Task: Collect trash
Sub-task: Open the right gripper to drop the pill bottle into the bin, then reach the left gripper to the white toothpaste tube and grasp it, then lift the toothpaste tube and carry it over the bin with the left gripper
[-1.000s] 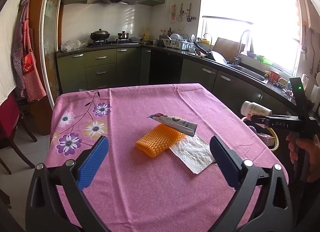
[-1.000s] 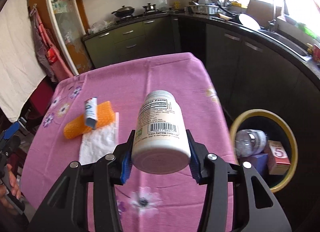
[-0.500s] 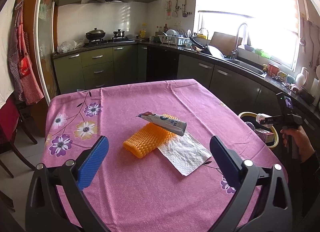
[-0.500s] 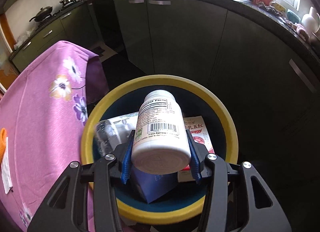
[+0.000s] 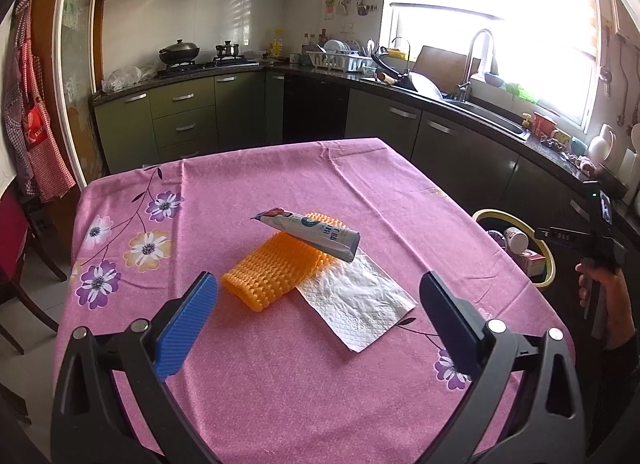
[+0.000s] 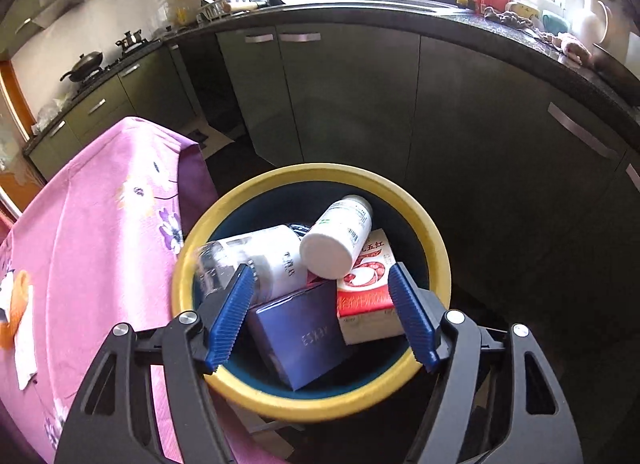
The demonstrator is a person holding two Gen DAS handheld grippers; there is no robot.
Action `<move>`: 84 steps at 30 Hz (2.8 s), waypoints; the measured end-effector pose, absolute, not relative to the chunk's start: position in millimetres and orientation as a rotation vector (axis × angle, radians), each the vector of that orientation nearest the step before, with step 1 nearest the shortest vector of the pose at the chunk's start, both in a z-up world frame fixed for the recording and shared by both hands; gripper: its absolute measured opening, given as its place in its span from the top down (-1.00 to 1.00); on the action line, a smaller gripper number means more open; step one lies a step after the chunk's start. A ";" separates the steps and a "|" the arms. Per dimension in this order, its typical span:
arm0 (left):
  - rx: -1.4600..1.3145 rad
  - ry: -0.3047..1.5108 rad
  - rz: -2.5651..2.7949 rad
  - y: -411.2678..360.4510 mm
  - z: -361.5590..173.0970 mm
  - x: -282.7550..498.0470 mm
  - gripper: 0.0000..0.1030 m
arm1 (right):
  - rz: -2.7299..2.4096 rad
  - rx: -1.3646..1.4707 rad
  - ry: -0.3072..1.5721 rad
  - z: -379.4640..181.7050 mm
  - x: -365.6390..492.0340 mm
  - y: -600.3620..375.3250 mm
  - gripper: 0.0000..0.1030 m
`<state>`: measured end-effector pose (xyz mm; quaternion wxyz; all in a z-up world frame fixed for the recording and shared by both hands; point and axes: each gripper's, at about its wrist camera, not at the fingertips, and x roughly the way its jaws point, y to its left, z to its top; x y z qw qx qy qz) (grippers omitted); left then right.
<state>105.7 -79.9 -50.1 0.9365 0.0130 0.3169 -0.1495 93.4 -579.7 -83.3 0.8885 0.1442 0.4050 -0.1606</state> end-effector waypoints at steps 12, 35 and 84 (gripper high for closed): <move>0.032 0.755 -0.316 -122.7 -79.5 148.9 -0.87 | -0.226 0.272 0.763 -67.1 58.7 -523.4 -0.40; -0.052 0.869 -0.158 -112.6 -97.7 211.2 0.12 | -0.162 0.324 0.795 -87.7 72.2 -521.6 -0.41; 0.244 0.841 -0.881 -352.9 -64.3 165.3 0.90 | -0.338 0.415 0.740 -78.7 7.5 -608.2 -0.40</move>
